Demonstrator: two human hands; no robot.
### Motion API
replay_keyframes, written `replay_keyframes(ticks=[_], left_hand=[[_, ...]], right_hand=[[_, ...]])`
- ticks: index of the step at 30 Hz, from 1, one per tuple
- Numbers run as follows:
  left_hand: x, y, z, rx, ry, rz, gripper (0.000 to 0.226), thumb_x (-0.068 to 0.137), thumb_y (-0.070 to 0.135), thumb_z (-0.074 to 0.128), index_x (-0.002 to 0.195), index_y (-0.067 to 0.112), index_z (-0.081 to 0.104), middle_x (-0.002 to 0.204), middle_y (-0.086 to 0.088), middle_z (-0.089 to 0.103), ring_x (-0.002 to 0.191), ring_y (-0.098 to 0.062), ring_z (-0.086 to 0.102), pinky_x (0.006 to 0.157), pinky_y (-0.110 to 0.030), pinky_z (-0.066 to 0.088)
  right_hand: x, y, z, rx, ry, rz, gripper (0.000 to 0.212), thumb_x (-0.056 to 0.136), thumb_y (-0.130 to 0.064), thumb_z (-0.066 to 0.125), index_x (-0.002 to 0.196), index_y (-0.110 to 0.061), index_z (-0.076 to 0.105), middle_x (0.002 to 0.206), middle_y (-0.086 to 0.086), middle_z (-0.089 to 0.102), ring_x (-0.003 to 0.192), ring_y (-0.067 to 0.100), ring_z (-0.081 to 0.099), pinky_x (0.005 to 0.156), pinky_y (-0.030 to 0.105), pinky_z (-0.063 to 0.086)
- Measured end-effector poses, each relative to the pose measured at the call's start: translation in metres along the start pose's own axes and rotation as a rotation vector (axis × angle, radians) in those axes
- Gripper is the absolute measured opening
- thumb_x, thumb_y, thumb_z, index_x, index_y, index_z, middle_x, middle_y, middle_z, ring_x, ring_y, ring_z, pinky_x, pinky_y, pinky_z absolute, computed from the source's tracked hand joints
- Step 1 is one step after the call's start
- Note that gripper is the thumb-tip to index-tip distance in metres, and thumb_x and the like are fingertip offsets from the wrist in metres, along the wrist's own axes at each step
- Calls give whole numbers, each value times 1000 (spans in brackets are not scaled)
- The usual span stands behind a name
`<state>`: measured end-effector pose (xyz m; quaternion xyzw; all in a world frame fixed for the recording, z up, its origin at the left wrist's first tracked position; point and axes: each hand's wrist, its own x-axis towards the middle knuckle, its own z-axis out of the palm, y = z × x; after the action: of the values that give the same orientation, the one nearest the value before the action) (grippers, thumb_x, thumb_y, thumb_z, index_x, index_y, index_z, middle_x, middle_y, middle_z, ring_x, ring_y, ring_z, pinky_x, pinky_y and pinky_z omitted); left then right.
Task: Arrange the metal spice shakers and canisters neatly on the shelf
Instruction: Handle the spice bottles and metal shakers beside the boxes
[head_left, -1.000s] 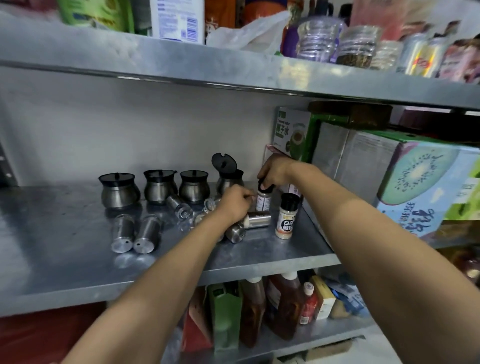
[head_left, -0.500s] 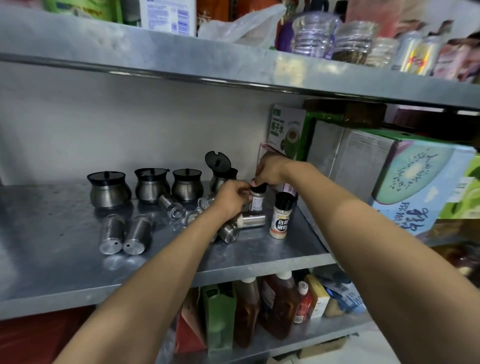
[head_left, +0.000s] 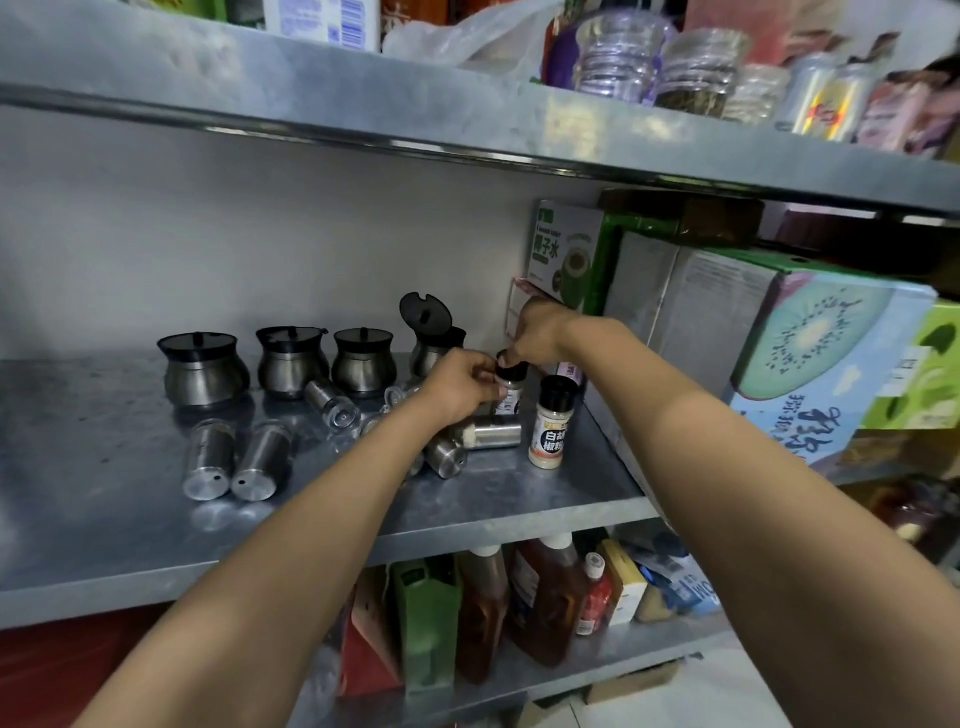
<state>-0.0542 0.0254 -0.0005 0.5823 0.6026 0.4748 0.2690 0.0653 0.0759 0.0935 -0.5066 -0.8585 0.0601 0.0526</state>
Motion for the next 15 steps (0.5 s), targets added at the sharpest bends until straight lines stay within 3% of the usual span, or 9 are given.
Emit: replay_keyframes(ticks=[2,4,8,11,15], left_hand=[[-1,1,3,10,-30,11,39,73,3,78,110,3,65,94,-4,69,91,-16,63,94,-32,52],[-2,2,5,28,-30,25,39,73,5,78,109,5,66,90,1,68,89,-14,63,90,-28,51],[-2,1,3,81,-25,56,31,78,0,72,108,3,65,87,1,64,88,-14,59,85,-25,48],[-5,1,1,132,-37,55,39,79,-3,69,117,-3,60,98,-8,62,93,-16,57,95,-34,49],[-10,0,-3,352,-55,111,51,82,4,68,130,7,51,108,-4,57,98,-15,55,87,-23,47]], right_hand=[[-3,0,3,-25,67,4,42,79,-43,75,96,-9,58,77,1,54,76,18,56,54,25,41],[-3,0,5,-38,110,14,49,79,-47,74,102,-7,59,79,1,53,77,19,52,61,25,40],[-2,1,7,-62,121,10,63,80,-48,73,122,-4,57,129,8,58,105,24,58,85,28,49],[-3,1,7,-95,131,14,63,82,-51,69,124,-5,55,133,8,58,109,25,59,92,33,49],[-2,-1,6,-132,132,22,79,84,-54,65,142,-6,40,153,6,39,134,26,44,110,42,39]])
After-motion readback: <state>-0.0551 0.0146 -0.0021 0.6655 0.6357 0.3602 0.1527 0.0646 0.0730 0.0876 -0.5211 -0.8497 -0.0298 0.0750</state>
